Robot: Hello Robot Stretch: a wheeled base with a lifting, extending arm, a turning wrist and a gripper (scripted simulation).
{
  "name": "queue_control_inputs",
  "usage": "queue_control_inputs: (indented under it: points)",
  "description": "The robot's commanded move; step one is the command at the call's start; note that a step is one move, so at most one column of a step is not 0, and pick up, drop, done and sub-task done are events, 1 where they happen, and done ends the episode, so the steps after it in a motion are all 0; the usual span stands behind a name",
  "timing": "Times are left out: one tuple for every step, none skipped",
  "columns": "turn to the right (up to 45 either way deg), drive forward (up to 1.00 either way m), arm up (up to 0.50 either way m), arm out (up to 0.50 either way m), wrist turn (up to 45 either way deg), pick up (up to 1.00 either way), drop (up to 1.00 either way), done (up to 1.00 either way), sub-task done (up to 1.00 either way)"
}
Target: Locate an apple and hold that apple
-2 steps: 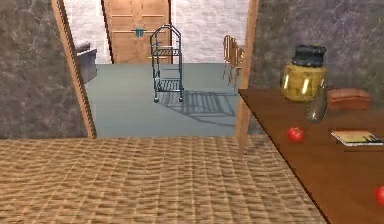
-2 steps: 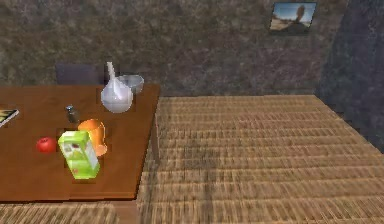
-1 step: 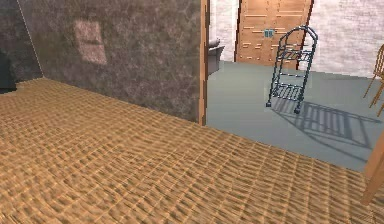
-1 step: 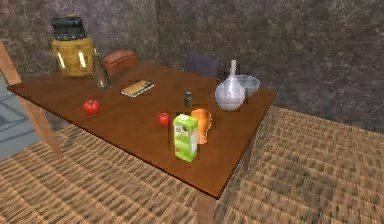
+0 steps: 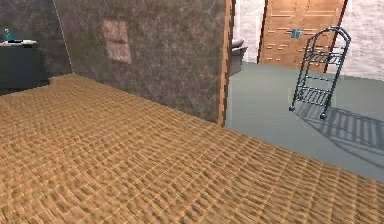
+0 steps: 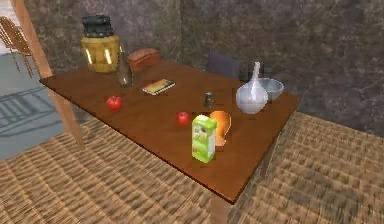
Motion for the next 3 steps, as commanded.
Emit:
queue_control_inputs:
  points:
    - [45.0, 0.00, 0.00, 0.00, 0.0, 0.00, 0.00, 0.00, 0.00]
    - [3.0, 0.00, 0.00, 0.00, 0.0, 0.00, 0.00, 0.00, 0.00]
    - [0.0, 0.90, 0.00, 0.00, 0.0, 0.00, 0.00, 0.00, 0.00]
